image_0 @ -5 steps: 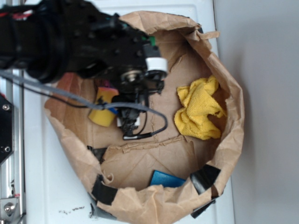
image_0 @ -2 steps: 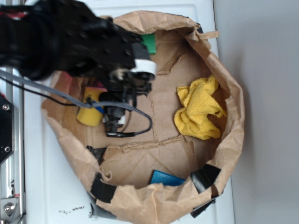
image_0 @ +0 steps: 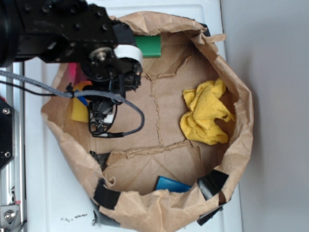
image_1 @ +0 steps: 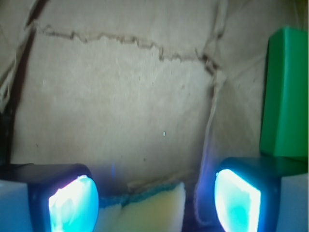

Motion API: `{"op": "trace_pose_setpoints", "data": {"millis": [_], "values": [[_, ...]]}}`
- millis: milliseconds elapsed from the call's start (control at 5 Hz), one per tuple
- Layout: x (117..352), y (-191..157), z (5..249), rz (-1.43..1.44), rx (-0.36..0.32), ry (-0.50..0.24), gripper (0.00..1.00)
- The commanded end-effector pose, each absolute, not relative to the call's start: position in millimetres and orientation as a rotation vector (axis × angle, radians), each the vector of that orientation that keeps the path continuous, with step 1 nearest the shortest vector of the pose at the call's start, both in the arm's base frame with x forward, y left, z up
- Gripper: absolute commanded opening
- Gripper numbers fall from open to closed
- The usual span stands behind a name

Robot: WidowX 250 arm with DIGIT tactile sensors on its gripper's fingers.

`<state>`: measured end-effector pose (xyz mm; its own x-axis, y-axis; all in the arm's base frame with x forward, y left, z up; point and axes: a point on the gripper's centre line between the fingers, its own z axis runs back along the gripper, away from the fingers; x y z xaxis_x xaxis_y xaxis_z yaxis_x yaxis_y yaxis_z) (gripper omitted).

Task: Grab the green sponge.

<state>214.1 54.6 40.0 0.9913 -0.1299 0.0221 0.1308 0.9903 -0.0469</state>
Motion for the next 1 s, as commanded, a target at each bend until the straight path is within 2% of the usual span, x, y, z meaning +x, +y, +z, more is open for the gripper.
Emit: {"op": "trace_pose_setpoints", "data": {"millis": [0,200,600,800], "values": [[213.8,63.9,-4.4,-0.132,0.076,-0.127,1.00],[210.6,64.4,-2.0,-0.107,0.084,-0.119,0.00],[219.0,48.6,46.3,-0.047,-0.006,-0.096,0.00],[235.4,30.1,90.2,-0.004,-0.021,-0.053,0.00]]}}
